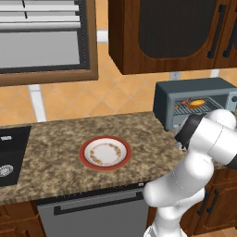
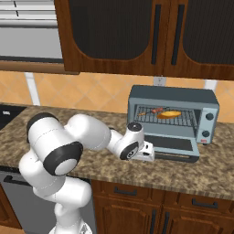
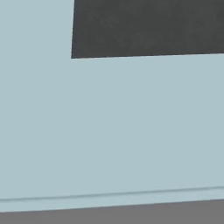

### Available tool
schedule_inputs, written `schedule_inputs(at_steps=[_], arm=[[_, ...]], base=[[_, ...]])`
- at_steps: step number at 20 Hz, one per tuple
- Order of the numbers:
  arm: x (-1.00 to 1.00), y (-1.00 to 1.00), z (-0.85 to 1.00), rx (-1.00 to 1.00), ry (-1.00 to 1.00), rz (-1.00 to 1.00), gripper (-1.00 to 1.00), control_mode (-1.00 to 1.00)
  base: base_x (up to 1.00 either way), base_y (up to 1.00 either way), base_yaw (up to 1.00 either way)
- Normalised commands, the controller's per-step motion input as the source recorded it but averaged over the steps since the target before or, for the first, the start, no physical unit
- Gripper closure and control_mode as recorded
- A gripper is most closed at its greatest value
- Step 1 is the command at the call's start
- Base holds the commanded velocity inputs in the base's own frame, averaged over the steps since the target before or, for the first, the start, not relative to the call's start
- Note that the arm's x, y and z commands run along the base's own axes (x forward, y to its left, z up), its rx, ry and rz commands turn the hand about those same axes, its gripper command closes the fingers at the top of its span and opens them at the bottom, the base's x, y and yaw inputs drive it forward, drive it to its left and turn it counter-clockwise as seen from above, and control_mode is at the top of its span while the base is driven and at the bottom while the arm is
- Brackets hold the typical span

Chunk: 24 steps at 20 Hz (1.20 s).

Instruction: Pick up the kebab skewer and baguette bread, and place them inside the toaster oven. Close the toaster oven door and start by setting the timer.

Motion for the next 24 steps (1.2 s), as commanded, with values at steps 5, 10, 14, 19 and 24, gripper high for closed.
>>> schedule_inputs(at_steps=[5, 10, 14, 19, 24], arm=[[0.16, 0.00, -0.27, 0.00, -0.01, 0.00, -1.00, -1.00], [0.08, 0.00, -0.10, 0.00, -0.22, 0.00, -1.00, -1.00], [0.12, -0.01, 0.00, 0.00, -0.20, -0.04, -1.00, -1.00], [0.49, -0.07, 0.09, 0.00, -0.13, -0.10, -1.00, -1.00], [0.64, -0.34, 0.49, 0.00, -0.14, -0.06, -1.00, -1.00]], base=[[0.00, 0.00, 0.00], [0.00, 0.00, 0.00], [0.00, 0.00, 0.00], [0.00, 0.00, 0.00], [0.00, 0.00, 0.00]])
